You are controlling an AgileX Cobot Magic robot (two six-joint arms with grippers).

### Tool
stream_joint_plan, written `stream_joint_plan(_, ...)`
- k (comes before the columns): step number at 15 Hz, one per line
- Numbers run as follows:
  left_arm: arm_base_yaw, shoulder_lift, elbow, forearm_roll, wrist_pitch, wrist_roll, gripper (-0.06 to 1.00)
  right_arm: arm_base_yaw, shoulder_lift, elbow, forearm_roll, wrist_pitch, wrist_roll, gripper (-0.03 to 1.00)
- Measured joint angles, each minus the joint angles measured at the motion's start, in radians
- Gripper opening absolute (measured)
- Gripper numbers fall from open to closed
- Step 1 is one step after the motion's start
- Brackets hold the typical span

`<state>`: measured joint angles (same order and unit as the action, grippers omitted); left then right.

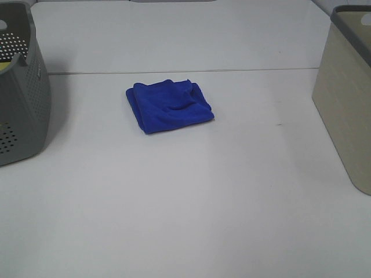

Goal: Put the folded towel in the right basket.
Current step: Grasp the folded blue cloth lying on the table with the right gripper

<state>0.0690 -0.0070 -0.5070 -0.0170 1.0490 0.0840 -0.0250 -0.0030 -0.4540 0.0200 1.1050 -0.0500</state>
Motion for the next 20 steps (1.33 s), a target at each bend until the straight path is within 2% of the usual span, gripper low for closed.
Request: stream_joint_plan(20, 0.000, 0.000, 0.000, -0.011, 0.000, 0.000, 0.99, 0.000, 0.000, 0.000, -0.004, 0.000, 0.007, 0.96)
